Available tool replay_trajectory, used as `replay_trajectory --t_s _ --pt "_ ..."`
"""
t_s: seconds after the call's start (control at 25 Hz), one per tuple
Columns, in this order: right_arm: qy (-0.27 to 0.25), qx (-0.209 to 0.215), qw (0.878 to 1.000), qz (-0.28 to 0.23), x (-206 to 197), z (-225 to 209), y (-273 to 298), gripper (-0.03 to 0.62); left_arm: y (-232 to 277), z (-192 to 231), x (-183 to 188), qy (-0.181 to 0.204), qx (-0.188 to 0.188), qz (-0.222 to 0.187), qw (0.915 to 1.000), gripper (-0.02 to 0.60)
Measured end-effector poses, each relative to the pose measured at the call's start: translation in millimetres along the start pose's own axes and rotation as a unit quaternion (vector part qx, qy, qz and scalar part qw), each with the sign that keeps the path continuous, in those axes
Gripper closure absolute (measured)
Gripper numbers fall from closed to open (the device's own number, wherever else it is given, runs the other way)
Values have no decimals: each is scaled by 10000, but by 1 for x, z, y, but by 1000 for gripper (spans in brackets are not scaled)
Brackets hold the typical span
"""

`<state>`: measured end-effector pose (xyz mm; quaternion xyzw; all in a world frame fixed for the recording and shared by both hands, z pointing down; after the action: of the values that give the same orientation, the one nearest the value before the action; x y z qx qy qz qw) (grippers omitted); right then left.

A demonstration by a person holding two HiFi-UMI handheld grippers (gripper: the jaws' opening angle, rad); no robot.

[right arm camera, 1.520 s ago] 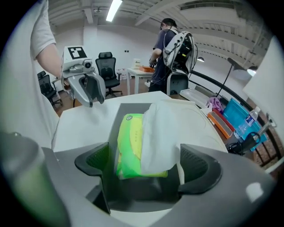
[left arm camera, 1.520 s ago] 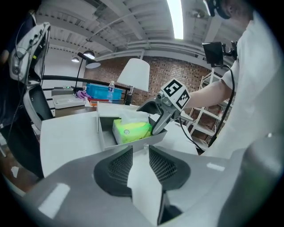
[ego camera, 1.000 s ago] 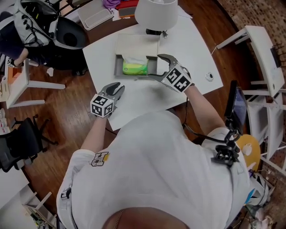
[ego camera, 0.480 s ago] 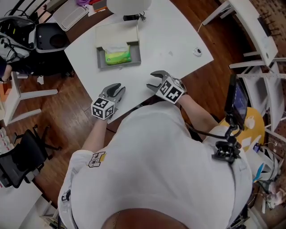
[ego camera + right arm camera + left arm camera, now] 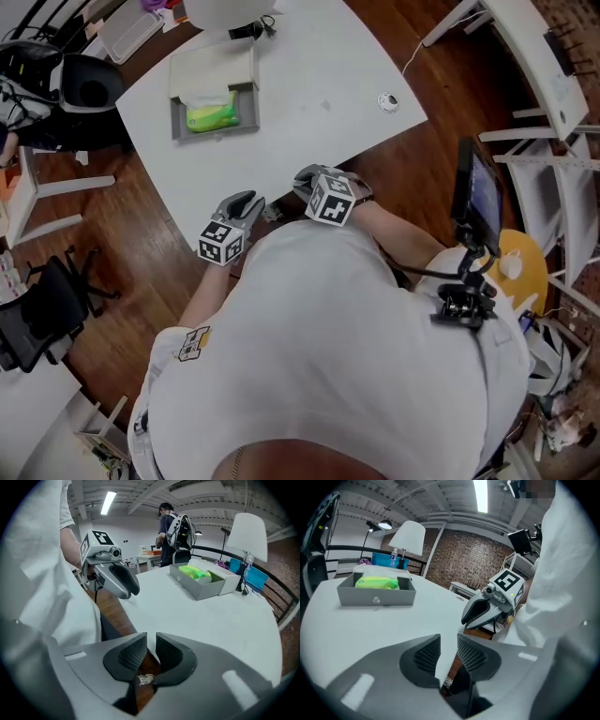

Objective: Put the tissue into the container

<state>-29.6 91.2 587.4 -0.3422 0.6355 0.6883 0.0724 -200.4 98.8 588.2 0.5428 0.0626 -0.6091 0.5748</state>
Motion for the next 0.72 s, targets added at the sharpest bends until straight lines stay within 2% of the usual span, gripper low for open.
replay_trajectory --t_s 0.16,0.36,0.72 --pt "-105 27 9999 3 -22 1 -9 592 16 -29 -10 -96 65 79 9999 492" --pt "-215 3 9997 72 -46 -4 -24 594 31 -53 -13 -159 149 124 9997 492" --pt "-277 -241 9993 42 -61 -11 -36 594 51 -62 -5 93 31 109 9999 492"
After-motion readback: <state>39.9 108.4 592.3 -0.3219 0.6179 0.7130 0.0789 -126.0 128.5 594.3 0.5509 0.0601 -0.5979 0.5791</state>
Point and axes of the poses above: the fingertips, and each gripper's own axes: y forward along the fingers, z to its left, x out of its top, the point moved 7 cm from there along -y, backward along the fingers, and after that the axes turned 2 degrees about -y, right-handed, at the moved point
